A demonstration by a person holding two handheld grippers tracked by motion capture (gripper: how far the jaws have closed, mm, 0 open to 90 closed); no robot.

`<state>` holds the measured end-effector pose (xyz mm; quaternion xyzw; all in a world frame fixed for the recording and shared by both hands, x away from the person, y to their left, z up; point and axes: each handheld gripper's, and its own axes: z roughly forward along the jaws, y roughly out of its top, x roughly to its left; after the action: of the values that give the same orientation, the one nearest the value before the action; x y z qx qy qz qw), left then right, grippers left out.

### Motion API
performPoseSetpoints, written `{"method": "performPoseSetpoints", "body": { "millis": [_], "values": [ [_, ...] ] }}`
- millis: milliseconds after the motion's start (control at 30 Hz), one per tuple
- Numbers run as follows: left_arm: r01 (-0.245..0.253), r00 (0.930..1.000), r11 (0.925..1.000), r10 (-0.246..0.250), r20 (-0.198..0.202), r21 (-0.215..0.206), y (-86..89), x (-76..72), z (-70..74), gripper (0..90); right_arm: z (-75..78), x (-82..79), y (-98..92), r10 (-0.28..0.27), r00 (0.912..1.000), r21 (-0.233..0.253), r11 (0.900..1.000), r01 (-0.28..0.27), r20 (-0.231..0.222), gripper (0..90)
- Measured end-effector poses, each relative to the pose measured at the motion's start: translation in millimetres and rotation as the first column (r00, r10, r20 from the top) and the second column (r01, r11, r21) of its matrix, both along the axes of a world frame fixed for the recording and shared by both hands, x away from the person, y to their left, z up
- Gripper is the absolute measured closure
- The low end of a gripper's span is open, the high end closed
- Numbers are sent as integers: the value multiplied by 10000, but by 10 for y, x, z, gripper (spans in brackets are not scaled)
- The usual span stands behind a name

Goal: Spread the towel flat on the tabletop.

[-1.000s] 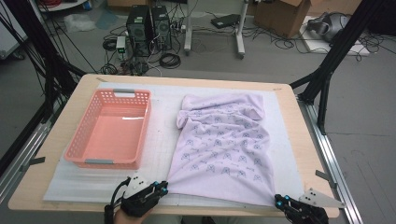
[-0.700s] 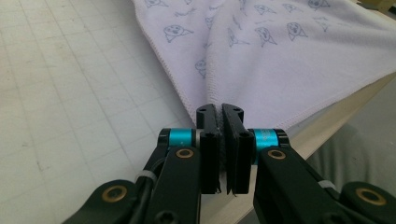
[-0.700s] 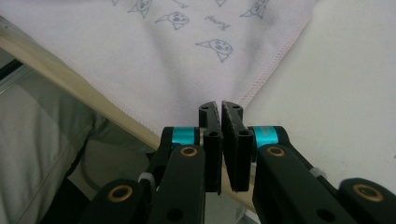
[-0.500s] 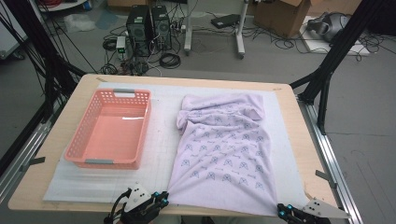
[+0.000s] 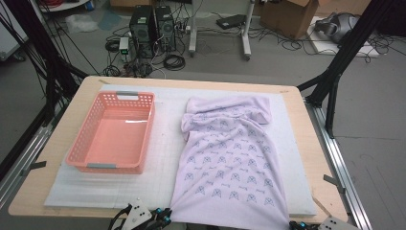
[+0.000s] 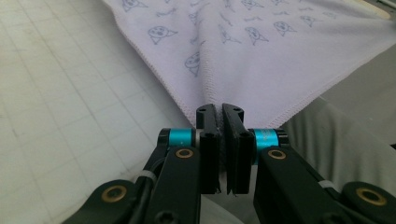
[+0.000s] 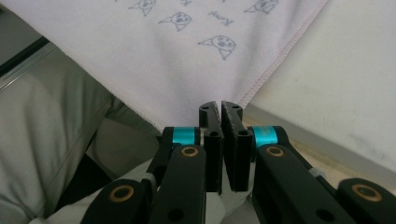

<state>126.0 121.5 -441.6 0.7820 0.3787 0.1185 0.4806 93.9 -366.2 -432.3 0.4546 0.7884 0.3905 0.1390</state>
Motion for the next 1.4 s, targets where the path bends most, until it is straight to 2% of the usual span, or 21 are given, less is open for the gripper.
{"method": "performPoseSetpoints", "body": {
  "millis": [33,67,100,133,233,267,367,500,833,1000,1133,1233,1300,1367,1400],
  "values": [
    [125,9999,9999,-124,76,-104,-5,3,7,821,-4,-12,-3,-14,10000,-25,10000,13,-64,871],
    [263,9994,9996,-260,249,-106,-6,24,17,739,-10,-11,-11,34,10000,-40,10000,-35,-70,846],
    [247,9989,9996,-242,405,-125,-11,60,33,617,-17,-2,-19,-21,10000,12,10000,21,75,754],
    [99,9985,9998,-89,533,-178,-6,112,52,535,-21,16,-27,-180,9993,62,9998,178,339,654],
    [-389,9977,9964,429,524,-756,21,284,97,453,-9,136,-47,-688,9937,286,9974,665,880,540],
    [-490,9972,9948,538,520,-892,19,326,103,448,-8,186,-42,-808,9916,283,9965,783,1014,537],
    [-760,9949,9929,817,597,-919,8,422,106,444,-16,300,-14,-1047,9871,147,9945,1037,1209,527],
    [-695,9953,9942,747,614,-826,-15,512,85,443,-16,403,19,-1027,9858,-60,9945,1044,1326,535],
    [-537,9967,9965,575,582,-643,-80,860,81,433,-10,681,6,-1629,9785,74,9866,1633,1265,458],
    [-508,9979,9981,521,383,-344,-116,1096,45,424,-37,888,39,-1688,9782,40,9855,1696,1209,457],
    [-450,9986,9990,451,267,-32,-142,1251,15,398,-99,1048,94,-1590,9815,-307,9861,1630,1064,459],
    [-408,9992,9991,408,24,137,-178,1355,-10,393,-115,1146,138,-1620,9825,-360,9855,1658,920,458],
    [-349,9992,9984,357,-188,440,-222,1407,-42,388,-136,1202,189,-1568,9842,-595,9850,1619,822,463],
    [-251,9988,9974,279,-404,670,-283,1439,-81,388,-179,1245,264,-1385,9875,-1050,9837,1459,747,477],
    [-140,9986,9961,183,-488,868,-318,1449,-102,387,-178,1246,287,-1435,9862,-1036,9830,1517,827,502]
  ]
}}
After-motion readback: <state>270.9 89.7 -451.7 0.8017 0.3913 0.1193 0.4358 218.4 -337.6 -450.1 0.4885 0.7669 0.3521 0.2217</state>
